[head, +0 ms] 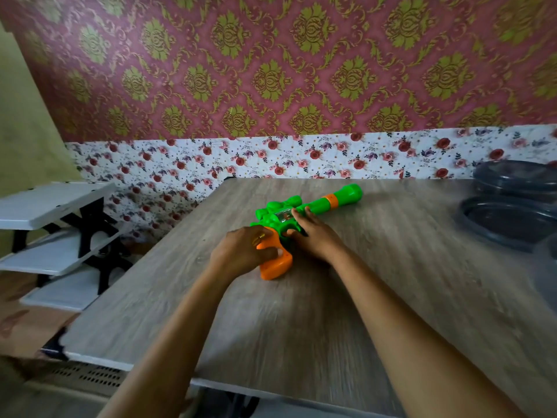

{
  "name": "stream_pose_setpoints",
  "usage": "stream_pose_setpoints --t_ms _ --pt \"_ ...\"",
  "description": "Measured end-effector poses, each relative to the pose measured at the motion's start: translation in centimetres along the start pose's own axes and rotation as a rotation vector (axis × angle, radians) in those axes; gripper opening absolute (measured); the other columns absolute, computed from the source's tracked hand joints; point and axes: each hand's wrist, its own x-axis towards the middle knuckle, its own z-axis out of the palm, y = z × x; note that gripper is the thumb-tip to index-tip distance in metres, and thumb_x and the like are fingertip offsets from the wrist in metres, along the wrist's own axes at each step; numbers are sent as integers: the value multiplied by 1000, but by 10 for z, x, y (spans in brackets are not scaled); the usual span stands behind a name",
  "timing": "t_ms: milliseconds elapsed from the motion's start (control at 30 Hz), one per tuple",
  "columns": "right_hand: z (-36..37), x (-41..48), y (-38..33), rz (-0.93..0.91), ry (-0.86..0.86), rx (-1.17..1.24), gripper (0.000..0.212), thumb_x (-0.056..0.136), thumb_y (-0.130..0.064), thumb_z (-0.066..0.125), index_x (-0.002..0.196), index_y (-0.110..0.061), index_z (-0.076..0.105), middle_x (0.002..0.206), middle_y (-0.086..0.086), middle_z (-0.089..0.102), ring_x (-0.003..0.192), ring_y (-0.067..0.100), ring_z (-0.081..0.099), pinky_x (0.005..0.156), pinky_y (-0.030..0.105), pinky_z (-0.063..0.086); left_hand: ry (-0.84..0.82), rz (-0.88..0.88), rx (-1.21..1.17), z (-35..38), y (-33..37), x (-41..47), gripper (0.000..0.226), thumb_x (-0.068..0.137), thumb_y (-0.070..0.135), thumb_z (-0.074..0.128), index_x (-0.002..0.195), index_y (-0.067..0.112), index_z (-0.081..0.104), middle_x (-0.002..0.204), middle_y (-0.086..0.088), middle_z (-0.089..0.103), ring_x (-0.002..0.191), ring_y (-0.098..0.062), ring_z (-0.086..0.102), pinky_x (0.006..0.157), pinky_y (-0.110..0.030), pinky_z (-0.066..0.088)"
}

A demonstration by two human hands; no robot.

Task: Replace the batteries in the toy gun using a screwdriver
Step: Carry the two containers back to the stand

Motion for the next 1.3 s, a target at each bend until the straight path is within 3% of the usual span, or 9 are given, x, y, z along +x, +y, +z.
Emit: stream_pose_setpoints --t_ms 233,333,400,533,700,867,1000,1167,1300 --pt "16 13 -22 -28 -23 23 63 95 -44 38 149 -28 10 159 7 0 146 25 10 117 38 16 20 -41 9 -12 -25 -2 48 80 48 66 125 34 56 128 -1 59 114 -23 55 88 -31 44" --pt "7 4 -18 -70 27 -8 60 95 -39 43 148 -20 22 156 8 19 144 20 19 115 32 22 62 -60 67 -14 -23 -4 44 81 47 65 122 31 59 122 -4 62 108 -24 58 83 -33 48" --pt "-4 -9 -10 -60 120 2 56 93 -38 48 143 -17 35 149 7 37 138 21 34 109 31 31 137 -76 98 -18 -18 -6 31 85 43 62 109 24 66 108 -6 67 94 -23 62 68 -31 49" --pt "-32 -51 9 -7 299 49 39 90 -33 53 126 -19 58 130 3 59 122 21 52 97 29 42 212 -68 54 -23 9 -12 29 87 40 59 77 13 63 75 -9 61 68 -25 58 48 -26 33" --pt "-77 -128 37 -3 379 -61 36 91 -32 52 124 -20 59 129 -3 60 119 15 54 96 25 41 216 98 26 -9 69 -24 21 88 33 61 82 14 66 79 -5 54 81 -34 62 60 -32 41" --pt "-132 -217 79 122 573 -152 33 87 -25 57 119 -19 63 119 2 67 109 21 61 89 29 46 173 259 -28 32 152 -36 35 90 32 58 61 20 44 64 0 49 65 -21 52 59 -28 34" --pt "-170 -272 114 295 684 -228 35 88 -29 56 121 -18 61 114 8 68 103 27 63 85 34 48 111 397 -49 66 210 -30 22 92 32 55 80 14 61 75 -4 63 71 -23 60 64 -32 50" --pt "-194 -313 163 628 712 -400 56 88 -33 53 138 -11 39 138 14 47 128 31 42 103 38 36 62 533 72 106 270 -5 20 92 25 51 104 18 65 105 -5 66 90 -23 61 78 -33 52" --pt "-188 -315 190 795 627 -167 75 90 -37 52 146 -4 16 150 24 24 138 37 27 110 46 30 -23 574 156 140 301 20 26 93 22 51 117 21 61 118 -7 62 101 -24 60 86 -33 48"
